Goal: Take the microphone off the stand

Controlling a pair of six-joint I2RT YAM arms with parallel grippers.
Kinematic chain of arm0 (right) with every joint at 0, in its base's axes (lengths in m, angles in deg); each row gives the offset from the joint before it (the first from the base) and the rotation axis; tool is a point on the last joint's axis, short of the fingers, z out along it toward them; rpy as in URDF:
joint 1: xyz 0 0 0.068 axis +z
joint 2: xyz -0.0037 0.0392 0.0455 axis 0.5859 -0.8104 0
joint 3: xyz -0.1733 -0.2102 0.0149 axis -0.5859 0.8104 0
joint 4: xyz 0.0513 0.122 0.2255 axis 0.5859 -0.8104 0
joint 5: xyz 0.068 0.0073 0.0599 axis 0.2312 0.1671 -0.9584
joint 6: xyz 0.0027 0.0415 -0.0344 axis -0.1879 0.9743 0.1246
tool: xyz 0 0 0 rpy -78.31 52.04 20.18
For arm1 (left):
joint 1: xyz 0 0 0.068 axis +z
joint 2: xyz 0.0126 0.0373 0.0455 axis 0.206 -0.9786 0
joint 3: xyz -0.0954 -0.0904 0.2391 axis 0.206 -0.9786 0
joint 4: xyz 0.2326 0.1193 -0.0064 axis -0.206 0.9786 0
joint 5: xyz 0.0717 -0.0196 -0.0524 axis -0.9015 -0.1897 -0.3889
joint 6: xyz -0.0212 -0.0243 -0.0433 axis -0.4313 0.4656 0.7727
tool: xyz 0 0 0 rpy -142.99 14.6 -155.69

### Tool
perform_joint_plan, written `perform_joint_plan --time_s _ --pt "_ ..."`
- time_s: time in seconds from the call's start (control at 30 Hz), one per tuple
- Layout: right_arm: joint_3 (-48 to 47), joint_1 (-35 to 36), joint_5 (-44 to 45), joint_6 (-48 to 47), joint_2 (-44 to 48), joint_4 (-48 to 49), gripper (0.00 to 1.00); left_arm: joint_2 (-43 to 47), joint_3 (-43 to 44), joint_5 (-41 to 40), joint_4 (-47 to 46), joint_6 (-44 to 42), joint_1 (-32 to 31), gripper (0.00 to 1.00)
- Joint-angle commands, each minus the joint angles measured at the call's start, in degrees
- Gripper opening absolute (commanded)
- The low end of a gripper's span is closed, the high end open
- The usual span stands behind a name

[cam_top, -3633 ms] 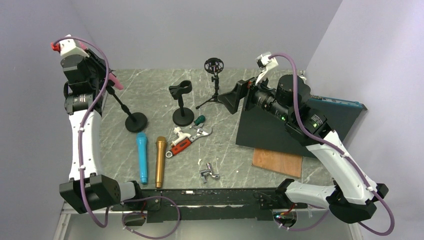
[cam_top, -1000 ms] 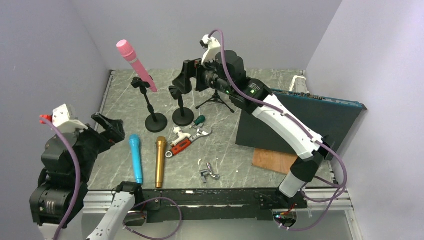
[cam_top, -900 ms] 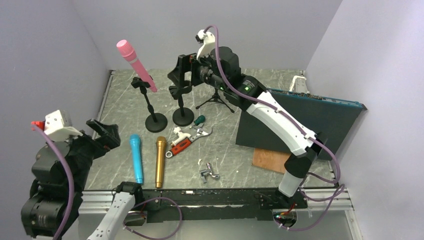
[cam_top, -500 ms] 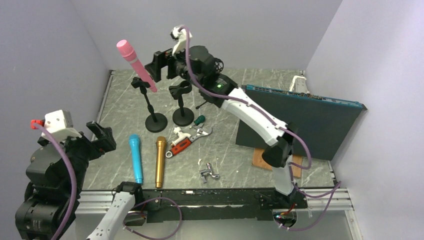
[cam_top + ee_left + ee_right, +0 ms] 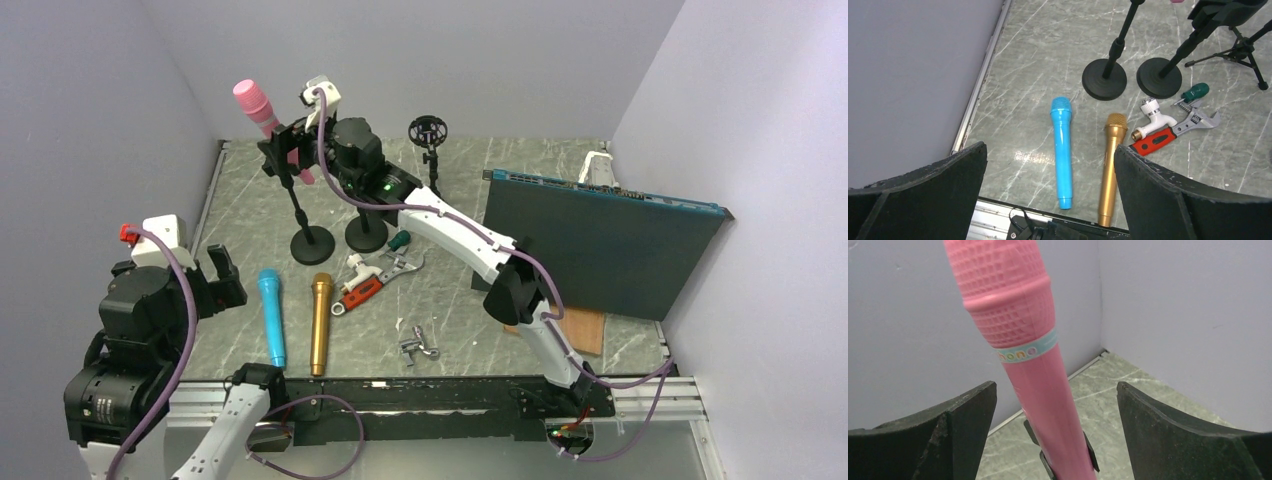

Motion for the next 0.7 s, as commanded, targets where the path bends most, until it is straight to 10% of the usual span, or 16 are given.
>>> perform_joint_plan --time_s 0.0,0.67 --pt "-2.21 1.54 2.88 -6.05 -0.68 8.39 0.9 -1.13 1.41 -2.19 -2.01 -1.68 -1.37 0.99" --pt "1.02 2.27 0.75 -14.37 -0.01 12.89 0.46 -1.96 4.84 0.24 2.31 4.17 -1.36 0.99"
